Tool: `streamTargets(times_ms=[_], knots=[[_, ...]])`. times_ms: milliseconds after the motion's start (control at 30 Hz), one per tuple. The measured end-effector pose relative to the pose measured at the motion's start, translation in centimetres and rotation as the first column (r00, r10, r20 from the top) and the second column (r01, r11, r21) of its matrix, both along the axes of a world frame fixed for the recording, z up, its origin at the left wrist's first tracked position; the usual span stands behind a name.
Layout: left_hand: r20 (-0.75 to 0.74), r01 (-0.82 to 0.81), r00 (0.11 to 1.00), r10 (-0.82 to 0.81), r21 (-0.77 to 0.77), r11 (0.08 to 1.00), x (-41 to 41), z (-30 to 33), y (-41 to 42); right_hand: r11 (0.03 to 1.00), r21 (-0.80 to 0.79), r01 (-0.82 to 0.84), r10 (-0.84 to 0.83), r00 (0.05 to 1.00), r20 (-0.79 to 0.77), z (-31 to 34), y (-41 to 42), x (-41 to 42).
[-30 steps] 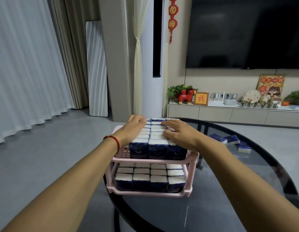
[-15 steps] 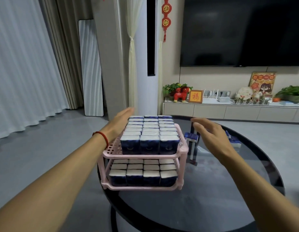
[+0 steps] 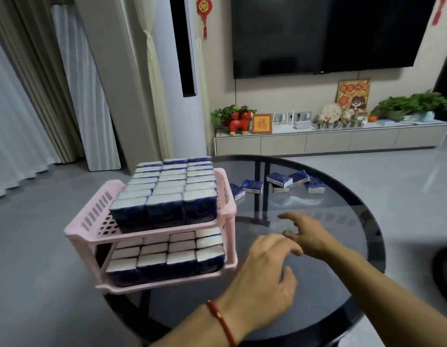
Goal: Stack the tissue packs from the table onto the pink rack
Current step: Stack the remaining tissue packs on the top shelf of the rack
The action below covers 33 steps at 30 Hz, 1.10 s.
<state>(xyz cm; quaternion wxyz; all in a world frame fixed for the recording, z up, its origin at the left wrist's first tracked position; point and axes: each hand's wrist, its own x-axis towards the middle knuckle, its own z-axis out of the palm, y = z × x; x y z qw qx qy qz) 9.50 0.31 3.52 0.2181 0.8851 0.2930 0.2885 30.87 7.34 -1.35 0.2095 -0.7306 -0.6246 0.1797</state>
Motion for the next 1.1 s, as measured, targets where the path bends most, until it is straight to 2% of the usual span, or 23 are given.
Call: streamTargets(times_ms=[100,200,300,400,500,633,767,900,967,1033,1100], knots=[[-0.2,-0.026,0.98,0.023,-0.013,1.0,3.3,-4.8,3.1,0.998,-0.042,-0.044,0.046,0.997,0.06,0.3,2.4,1.2],[-0.337,-0.166,0.919,0.206,0.145,0.976,5.2,-8.1,6.0,0.996,-0.03,-0.082,0.085,0.991,0.101,0.2,5.7,2.1],[-0.42,-0.284,0.851,0.314,0.134,0.949,5.8,-9.7,7.4,0.99,0.003,-0.139,0.137,0.975,0.175,-0.1,10.0,1.6],[-0.436,-0.306,0.827,0.355,0.182,0.935,5.8,-9.9,7.4,0.984,0.028,-0.176,0.167,0.965,0.205,-0.1,14.6,0.6],[-0.405,-0.336,0.828,0.388,0.195,0.921,5.7,-10.0,7.4,0.982,-0.029,-0.186,0.188,0.953,0.239,-0.5,17.7,0.1],[-0.407,-0.35,0.816,0.411,0.218,0.911,5.7,-10.0,7.4,0.987,-0.034,-0.158,0.157,0.887,0.434,-0.7,17.1,-0.3],[-0.383,-0.398,0.814,0.437,0.182,0.899,5.8,-9.9,7.0,0.993,0.004,-0.118,0.086,0.747,0.659,0.5,11.3,0.6],[-0.467,-0.444,0.758,0.455,0.142,0.885,5.9,-9.0,6.3,0.998,-0.044,-0.034,0.055,0.724,0.687,1.8,4.8,2.8],[-0.521,-0.455,0.733,0.438,0.102,0.884,6.0,-8.5,6.3,0.999,-0.002,-0.037,0.028,0.72,0.694,2.5,4.3,2.8],[-0.552,-0.453,0.711,0.436,0.115,0.884,5.9,-8.5,6.2,0.99,0.038,-0.135,0.081,0.772,0.63,2.8,5.7,1.4],[-0.574,-0.452,0.686,0.447,0.145,0.88,5.9,-8.7,6.4,0.952,0.028,-0.304,0.242,0.807,0.539,2.6,8.8,-0.7]])
